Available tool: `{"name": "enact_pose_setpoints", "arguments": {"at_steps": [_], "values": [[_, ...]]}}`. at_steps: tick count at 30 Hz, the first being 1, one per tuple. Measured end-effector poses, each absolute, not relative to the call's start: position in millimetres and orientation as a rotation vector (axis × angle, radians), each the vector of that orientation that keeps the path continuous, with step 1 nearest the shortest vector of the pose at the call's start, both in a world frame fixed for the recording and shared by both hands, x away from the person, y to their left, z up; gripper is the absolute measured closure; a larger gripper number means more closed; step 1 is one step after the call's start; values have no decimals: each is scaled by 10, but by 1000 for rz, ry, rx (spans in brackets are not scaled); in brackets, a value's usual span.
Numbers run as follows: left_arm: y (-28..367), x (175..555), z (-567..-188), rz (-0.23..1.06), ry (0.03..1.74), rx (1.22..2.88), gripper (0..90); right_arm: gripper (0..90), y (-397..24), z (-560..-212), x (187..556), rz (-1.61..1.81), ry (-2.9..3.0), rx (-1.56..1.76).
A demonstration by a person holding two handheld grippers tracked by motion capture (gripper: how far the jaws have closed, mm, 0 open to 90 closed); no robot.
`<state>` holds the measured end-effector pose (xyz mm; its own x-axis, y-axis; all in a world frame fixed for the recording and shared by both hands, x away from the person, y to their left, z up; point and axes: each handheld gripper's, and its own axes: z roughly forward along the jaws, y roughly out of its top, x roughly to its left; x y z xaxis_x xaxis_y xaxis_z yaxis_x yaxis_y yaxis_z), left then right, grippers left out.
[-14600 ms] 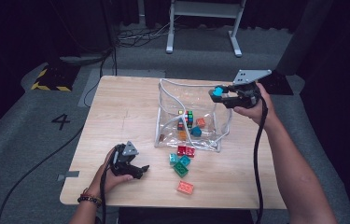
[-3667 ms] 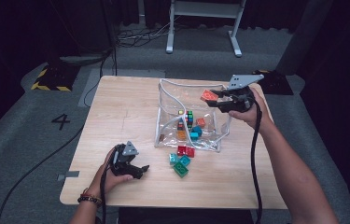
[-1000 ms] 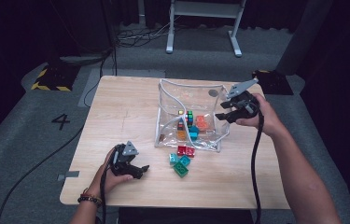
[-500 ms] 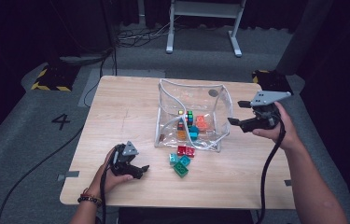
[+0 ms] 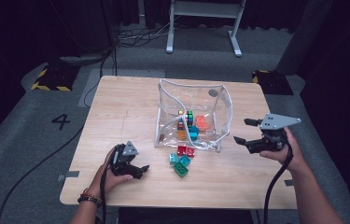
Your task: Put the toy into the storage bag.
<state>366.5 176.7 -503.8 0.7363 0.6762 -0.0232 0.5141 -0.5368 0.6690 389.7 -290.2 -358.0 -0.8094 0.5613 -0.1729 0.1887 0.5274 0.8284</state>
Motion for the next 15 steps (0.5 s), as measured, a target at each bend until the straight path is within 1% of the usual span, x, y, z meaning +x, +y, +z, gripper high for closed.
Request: {"name": "enact_pose_setpoints", "arguments": {"at_steps": [5, 15], "values": [[1768, 3665, -5037, 317, 892, 2264, 94, 234, -2848, -3830, 3811, 1215, 2390, 600], [1766, 3664, -5039, 315, 894, 2262, 94, 253, -2673, -4183, 3612, 1277, 2468, 572]]}}
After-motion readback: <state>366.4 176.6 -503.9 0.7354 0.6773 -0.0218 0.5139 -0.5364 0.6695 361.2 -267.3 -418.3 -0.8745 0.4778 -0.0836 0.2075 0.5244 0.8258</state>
